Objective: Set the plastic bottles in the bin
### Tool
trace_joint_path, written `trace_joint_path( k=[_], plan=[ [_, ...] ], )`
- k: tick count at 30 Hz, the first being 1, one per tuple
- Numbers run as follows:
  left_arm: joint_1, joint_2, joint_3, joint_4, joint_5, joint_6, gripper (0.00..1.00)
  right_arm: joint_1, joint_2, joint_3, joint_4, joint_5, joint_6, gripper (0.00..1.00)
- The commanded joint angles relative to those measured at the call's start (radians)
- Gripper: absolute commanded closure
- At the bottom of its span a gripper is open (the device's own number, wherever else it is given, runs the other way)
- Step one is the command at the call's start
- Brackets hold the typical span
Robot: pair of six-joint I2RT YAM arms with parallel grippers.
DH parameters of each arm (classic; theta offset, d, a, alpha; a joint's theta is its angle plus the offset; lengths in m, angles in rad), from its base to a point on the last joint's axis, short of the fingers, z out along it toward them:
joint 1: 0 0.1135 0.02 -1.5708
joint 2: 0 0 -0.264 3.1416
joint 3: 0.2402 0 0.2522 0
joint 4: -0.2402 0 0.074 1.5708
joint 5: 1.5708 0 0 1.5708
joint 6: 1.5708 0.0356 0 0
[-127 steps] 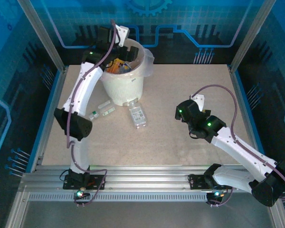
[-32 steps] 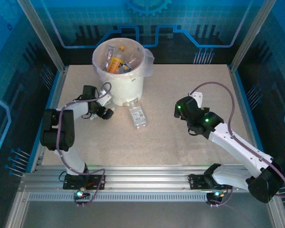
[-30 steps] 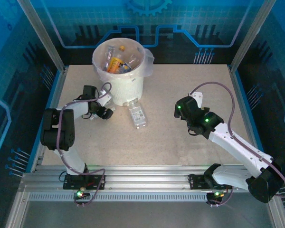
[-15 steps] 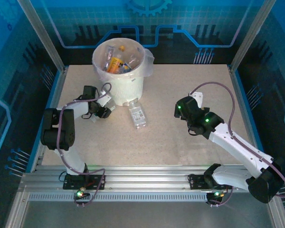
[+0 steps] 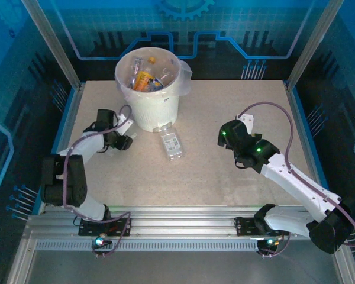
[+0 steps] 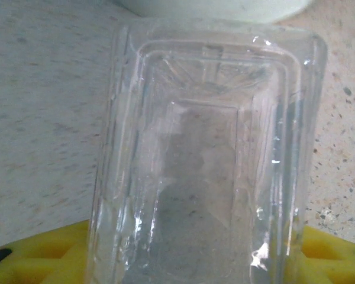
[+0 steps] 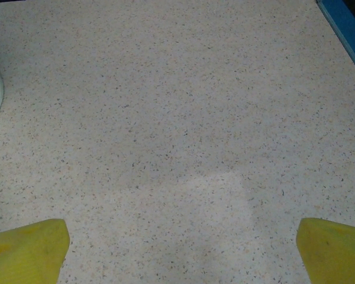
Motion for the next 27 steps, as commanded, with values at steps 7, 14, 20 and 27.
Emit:
trace_joint_path(
  k=[7,14,20,27],
  plan=[
    [0.081,-0.226,0.045,-0.021,-0.122,-0.257,0.8,-0.024,-0.049,-0.021,0.007,0.008,0.003,0.0],
    [0.085,-0.383,0.135,-0.046,-0.122,-0.423,0.8,-0.027,-0.047,-0.033,0.023,-0.003,0.005,0.0],
    [0.083,-0.428,0.262,-0.06,0.035,-0.521,0.78,-0.028,-0.039,-0.036,0.033,-0.007,0.007,0.0],
    [0.028,-0.357,0.454,-0.006,0.199,-0.614,0.78,-0.028,-0.028,-0.031,0.038,-0.017,0.007,0.0]
  ],
)
